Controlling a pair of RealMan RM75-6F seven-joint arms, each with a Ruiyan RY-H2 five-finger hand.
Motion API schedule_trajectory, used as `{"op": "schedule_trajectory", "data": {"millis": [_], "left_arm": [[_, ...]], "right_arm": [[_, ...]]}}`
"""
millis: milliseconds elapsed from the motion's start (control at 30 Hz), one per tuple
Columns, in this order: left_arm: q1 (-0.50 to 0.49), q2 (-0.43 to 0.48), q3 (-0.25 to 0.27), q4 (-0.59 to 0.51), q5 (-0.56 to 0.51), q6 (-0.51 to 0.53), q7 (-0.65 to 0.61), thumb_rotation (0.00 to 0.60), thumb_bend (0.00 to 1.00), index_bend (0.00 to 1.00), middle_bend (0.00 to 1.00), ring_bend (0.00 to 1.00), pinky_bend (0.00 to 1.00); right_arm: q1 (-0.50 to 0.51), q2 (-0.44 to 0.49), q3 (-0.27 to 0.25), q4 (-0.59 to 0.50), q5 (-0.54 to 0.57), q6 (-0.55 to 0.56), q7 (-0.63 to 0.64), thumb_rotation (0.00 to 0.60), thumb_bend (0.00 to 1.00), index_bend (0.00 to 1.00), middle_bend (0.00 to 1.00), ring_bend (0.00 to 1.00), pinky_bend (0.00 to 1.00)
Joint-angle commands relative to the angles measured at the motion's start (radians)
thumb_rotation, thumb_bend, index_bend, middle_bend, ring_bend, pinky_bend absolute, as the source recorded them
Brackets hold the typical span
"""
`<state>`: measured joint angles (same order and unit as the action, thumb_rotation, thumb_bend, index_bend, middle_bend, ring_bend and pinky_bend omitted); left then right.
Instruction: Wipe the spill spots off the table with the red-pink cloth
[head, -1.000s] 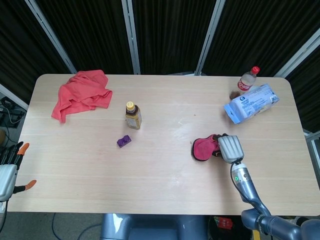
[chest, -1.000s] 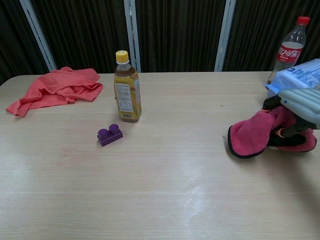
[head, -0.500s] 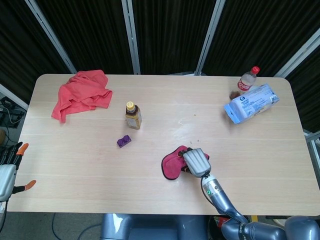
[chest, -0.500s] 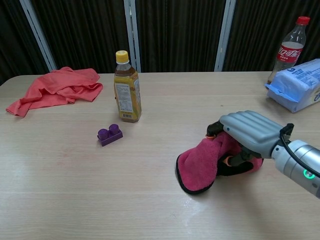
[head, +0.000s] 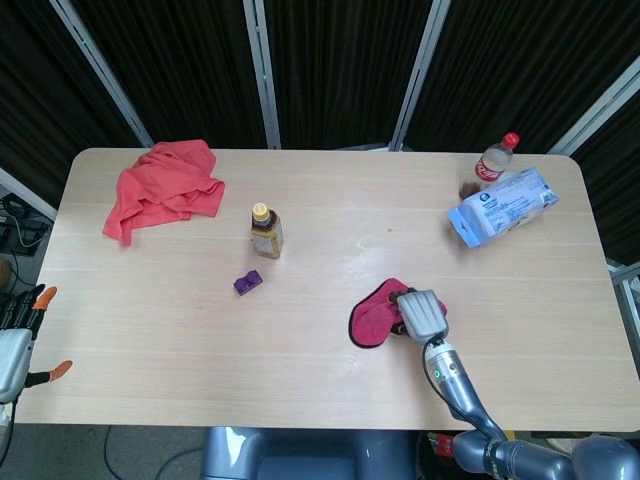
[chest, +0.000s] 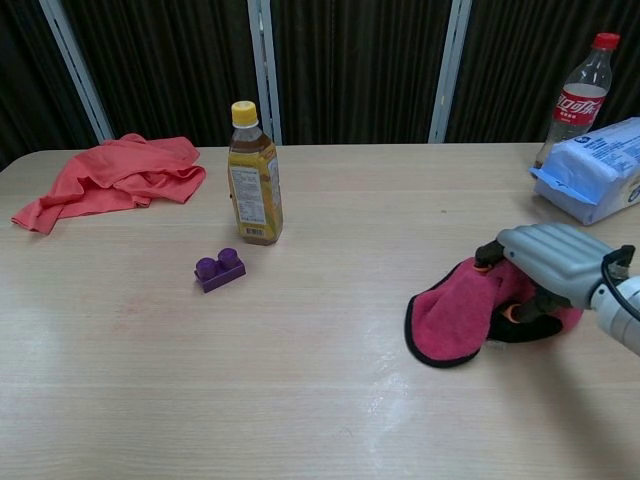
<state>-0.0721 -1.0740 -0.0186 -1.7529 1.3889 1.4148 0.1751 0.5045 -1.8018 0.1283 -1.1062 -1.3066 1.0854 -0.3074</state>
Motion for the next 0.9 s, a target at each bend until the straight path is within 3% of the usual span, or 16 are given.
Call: {"op": "schedule_trajectory", "data": {"millis": [33,500,900], "left_arm": [[-0.001,-0.001,0.000,-0.002,-0.001,-0.001,0.002,0.600,0.00,0.00,0.00,0.00,0.00],[0.000,-0.001,0.002,-0.013,-0.004,0.000,0.013,0.600,0.00,0.00,0.00,0.00,0.00],[0.001,-0.004,0.001,-0.012,-0.006,0.004,0.018,0.600,0.00,0.00,0.00,0.00,0.00]], "right_arm": [[-0.009,0.016,0.013,0.031,0.016,0.001,0.006,0.600,0.55,0.73,0.61,0.49,0.72],[-0.054,0.100,0.058,0.093,0.108,0.005,0.001,0.600,0.55,0.73,0.61,0.49,0.72],[-0.013,0.010,0.056,-0.032,0.066,0.022,0.005,0.600,0.55,0.73,0.61,0.49,0.72]]}}
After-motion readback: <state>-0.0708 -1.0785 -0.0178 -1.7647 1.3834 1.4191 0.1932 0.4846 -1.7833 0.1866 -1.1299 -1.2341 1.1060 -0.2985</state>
